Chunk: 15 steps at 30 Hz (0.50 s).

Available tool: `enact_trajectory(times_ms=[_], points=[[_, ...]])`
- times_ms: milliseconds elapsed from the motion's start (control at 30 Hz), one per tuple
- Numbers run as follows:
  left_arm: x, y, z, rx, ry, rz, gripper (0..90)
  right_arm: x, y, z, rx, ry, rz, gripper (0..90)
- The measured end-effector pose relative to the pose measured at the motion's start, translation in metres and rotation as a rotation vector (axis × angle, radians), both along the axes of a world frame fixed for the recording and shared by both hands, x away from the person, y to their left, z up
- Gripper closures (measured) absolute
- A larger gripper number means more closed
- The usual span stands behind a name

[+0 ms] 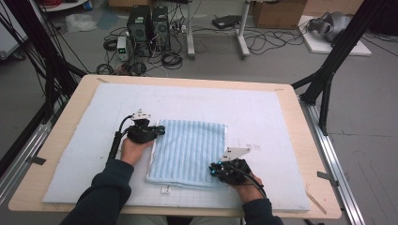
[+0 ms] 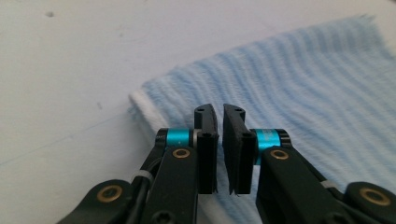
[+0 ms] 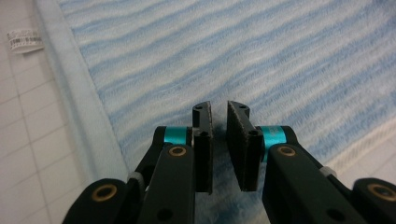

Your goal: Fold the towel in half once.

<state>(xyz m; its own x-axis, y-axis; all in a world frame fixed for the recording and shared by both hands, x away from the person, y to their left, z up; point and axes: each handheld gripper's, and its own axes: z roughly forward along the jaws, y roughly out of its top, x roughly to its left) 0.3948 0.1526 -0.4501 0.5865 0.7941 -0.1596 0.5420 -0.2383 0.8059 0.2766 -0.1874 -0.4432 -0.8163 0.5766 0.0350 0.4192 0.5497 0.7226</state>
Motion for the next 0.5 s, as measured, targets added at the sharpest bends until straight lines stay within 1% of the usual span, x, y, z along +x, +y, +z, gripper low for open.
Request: enact_trajectory(times_ms=[67,100,133,200,233,267,300,367,400,433,500], points=[[0.004,0.000,-0.001,0.020,0.004,0.021,85.1,-0.003,-0.004,0.001,-0.019,-0.002,0.018,80.8],[0.006,-0.001,0.000,0.058,-0.014,0.018,85.4,-0.004,-0.007,0.002,-0.032,0.002,0.025,80.8],[0.007,-0.003,0.000,0.070,-0.029,0.031,86.7,-0.005,-0.009,0.003,-0.041,0.009,0.028,80.7],[0.008,-0.001,0.000,0.056,-0.019,0.041,87.0,-0.004,-0.010,0.005,-0.044,0.020,0.035,79.4],[0.008,0.000,0.000,0.051,-0.015,0.042,86.0,-0.003,-0.010,0.006,-0.043,0.030,0.039,74.6],[0.008,0.001,0.001,0.037,-0.012,0.050,83.9,0.000,-0.011,0.007,-0.024,0.032,0.039,69.7],[0.008,0.004,0.002,0.027,-0.019,0.055,80.9,0.003,-0.013,0.009,0.012,0.024,0.027,68.9],[0.010,0.008,0.003,-0.025,-0.041,0.067,78.5,0.014,-0.017,0.014,0.106,-0.013,-0.037,66.2],[0.012,0.009,0.004,-0.044,-0.044,0.067,77.6,0.021,-0.019,0.017,0.138,-0.039,-0.079,65.8],[0.015,0.009,0.004,-0.037,-0.039,0.052,77.7,0.030,-0.020,0.020,0.142,-0.066,-0.122,66.3],[0.020,0.006,0.005,-0.037,-0.019,0.039,81.3,0.049,-0.019,0.023,0.139,-0.099,-0.196,68.3]])
